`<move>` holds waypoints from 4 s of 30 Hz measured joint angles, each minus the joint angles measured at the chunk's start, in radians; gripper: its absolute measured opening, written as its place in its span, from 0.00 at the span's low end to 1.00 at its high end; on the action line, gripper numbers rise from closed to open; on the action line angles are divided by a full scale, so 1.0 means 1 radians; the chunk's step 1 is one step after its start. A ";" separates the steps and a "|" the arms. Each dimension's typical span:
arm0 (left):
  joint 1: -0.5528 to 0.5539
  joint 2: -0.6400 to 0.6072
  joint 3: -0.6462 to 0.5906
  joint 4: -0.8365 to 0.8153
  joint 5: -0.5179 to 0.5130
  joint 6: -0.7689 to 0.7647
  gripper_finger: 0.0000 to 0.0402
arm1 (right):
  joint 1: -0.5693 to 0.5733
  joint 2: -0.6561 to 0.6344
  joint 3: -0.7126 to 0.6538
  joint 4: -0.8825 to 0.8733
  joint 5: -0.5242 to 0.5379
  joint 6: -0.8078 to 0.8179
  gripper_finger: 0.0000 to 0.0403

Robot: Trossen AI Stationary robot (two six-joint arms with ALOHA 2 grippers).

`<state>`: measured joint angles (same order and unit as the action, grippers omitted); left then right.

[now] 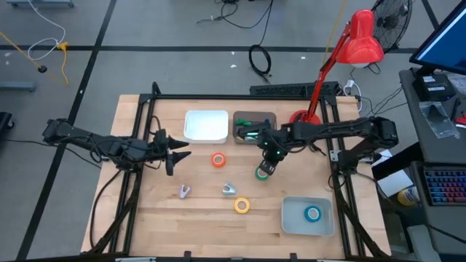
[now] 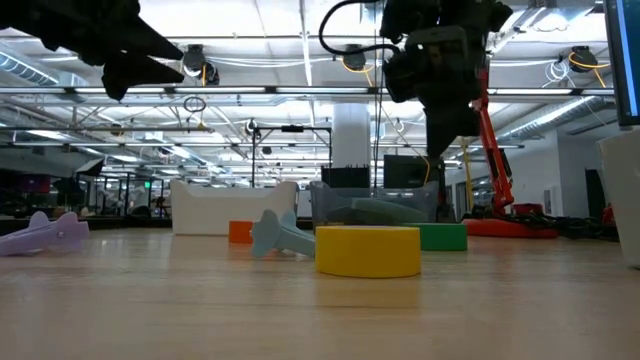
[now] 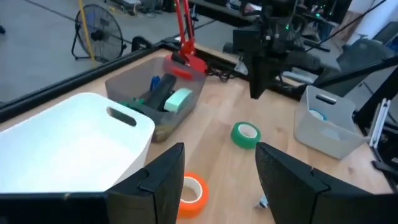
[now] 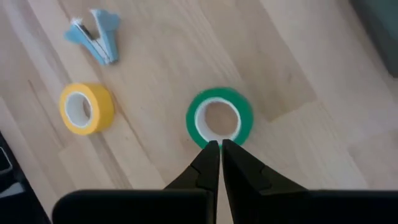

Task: Pick and place Stapler, Stapler remover, tape
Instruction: Put the green tape into the gray bin

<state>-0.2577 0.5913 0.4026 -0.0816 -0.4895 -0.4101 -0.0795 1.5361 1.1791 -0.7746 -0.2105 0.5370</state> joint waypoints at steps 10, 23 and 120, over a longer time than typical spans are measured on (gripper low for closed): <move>0.000 -0.001 0.000 0.004 0.000 0.007 0.49 | 0.000 -0.010 -0.029 0.090 0.000 0.000 0.04; 0.001 -0.001 0.000 0.004 0.000 0.007 0.49 | 0.008 0.003 -0.030 0.061 0.094 0.004 0.28; 0.000 -0.001 0.002 0.009 -0.008 -0.074 0.49 | 0.722 -0.194 -0.227 -0.006 0.024 1.059 0.09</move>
<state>-0.2577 0.5907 0.4049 -0.0723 -0.4973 -0.4843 0.6422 1.3420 0.9524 -0.7805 -0.1867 1.5959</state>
